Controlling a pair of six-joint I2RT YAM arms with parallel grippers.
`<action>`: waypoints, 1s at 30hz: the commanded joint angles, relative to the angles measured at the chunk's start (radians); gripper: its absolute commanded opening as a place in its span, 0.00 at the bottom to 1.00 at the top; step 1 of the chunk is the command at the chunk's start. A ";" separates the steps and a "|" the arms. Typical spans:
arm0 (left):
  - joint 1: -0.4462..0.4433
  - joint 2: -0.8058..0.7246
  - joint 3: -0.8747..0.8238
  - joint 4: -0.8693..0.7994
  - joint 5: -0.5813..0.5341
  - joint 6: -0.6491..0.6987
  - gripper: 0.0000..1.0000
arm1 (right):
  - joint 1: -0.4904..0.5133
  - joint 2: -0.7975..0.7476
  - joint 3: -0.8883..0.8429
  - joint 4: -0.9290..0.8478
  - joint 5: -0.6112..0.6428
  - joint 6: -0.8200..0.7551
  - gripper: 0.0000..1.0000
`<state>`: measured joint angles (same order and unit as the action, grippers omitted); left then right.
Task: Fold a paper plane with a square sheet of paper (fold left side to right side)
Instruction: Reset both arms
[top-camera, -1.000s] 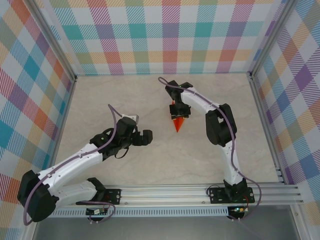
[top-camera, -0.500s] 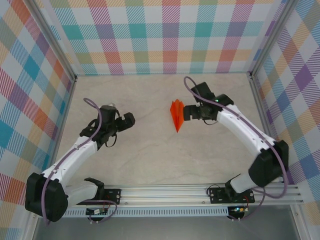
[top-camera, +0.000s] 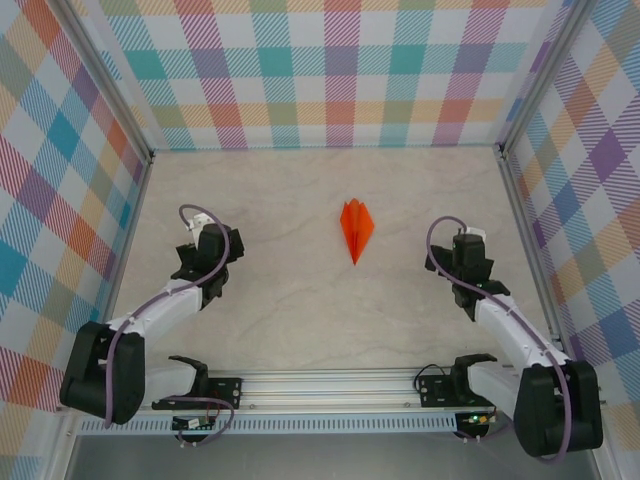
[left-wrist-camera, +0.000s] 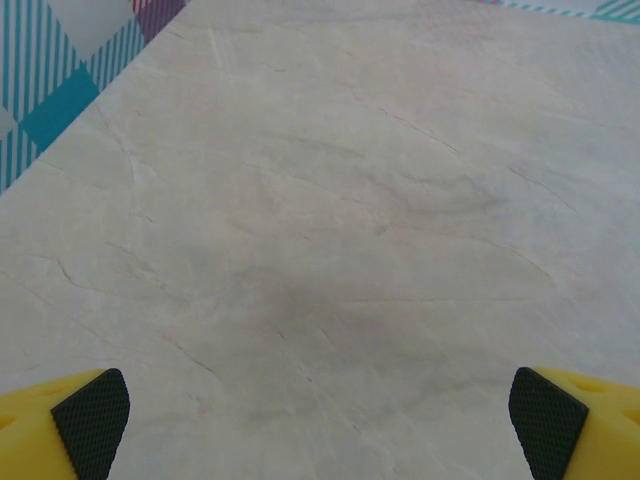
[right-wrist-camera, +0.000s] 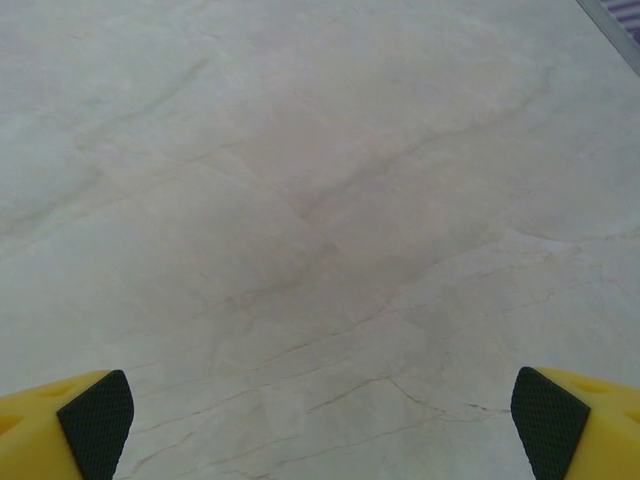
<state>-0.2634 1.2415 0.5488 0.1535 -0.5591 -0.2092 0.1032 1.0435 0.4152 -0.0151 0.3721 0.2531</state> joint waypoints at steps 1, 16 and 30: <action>0.039 0.064 -0.054 0.244 0.037 0.121 1.00 | -0.037 0.053 -0.071 0.355 -0.021 -0.026 1.00; 0.141 0.285 -0.190 0.739 0.341 0.248 1.00 | -0.040 0.431 -0.027 0.828 -0.258 -0.262 1.00; 0.185 0.323 -0.135 0.661 0.412 0.226 1.00 | -0.099 0.480 -0.006 0.827 -0.348 -0.225 1.00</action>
<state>-0.0883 1.5623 0.3977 0.7918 -0.1715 0.0257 0.0063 1.5253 0.3912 0.7696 0.0578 0.0250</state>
